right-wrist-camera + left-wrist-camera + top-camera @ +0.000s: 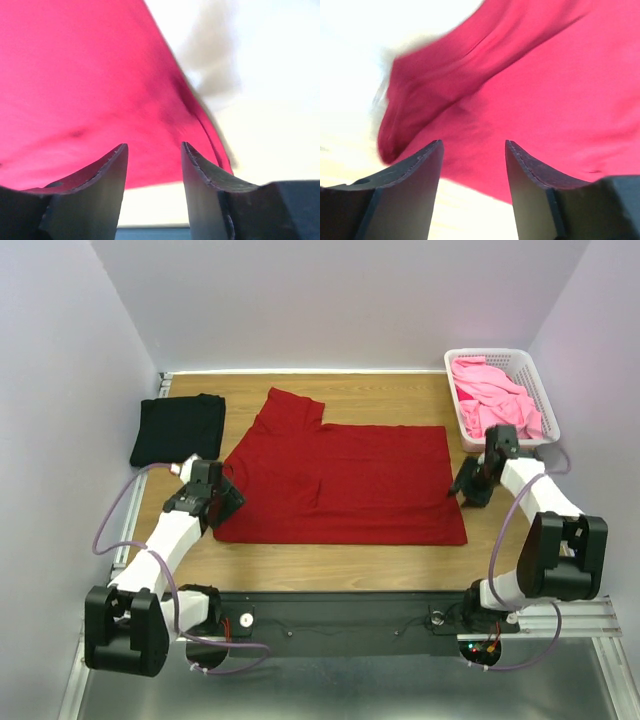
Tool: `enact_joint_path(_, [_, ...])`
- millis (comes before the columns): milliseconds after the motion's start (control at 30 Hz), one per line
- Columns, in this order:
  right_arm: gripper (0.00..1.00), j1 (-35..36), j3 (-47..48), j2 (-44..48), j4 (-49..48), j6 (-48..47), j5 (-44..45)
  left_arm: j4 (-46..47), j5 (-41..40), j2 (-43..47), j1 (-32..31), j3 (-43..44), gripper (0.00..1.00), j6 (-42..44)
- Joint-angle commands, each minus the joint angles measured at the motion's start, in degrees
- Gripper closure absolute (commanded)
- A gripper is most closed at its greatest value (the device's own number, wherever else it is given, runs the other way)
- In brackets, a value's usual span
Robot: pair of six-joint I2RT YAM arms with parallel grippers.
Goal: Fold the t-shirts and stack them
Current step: Fold the tshirt
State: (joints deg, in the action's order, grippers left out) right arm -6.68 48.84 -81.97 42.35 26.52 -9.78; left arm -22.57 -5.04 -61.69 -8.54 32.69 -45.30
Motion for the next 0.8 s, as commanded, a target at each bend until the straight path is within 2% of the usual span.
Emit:
enact_joint_path(0, [0.47,-0.1,13.3,-1.1,-1.0,-8.4,2.9,8.0,-3.0,2.4,-0.3,7.6,0.34,8.7])
enact_joint_path(33, [0.47,-0.1,21.0,-4.2,-0.9,-9.5,1.9,13.3,-4.5,0.6,-0.3,9.6,0.31,16.3])
enact_joint_path(167, [0.47,0.4,30.4,-12.7,-1.5,-8.3,-2.3,20.2,-5.8,-10.7,-0.6,19.1,0.29,24.5])
enact_joint_path(233, [0.47,2.0,32.9,-16.3,-2.7,-8.5,-3.5,20.1,-6.0,-19.0,-1.0,26.8,0.3,26.7])
enact_joint_path(300, [0.47,3.1,35.6,-18.8,-2.6,-9.4,-3.4,18.5,-5.9,-26.2,-1.0,34.0,0.37,27.9])
enact_joint_path(400, [0.47,3.5,36.0,-20.1,-3.1,-9.3,-4.0,17.0,-6.7,-34.0,-1.1,40.7,0.42,29.0])
enact_joint_path(567, [0.47,4.2,35.4,-22.1,-3.7,-11.0,-3.6,15.7,-6.5,-43.9,-0.9,45.2,0.5,29.2])
enact_joint_path(767, [0.47,4.3,35.5,-22.9,-3.6,-12.6,-3.1,16.1,-5.3,-46.9,0.8,41.3,0.55,25.4])
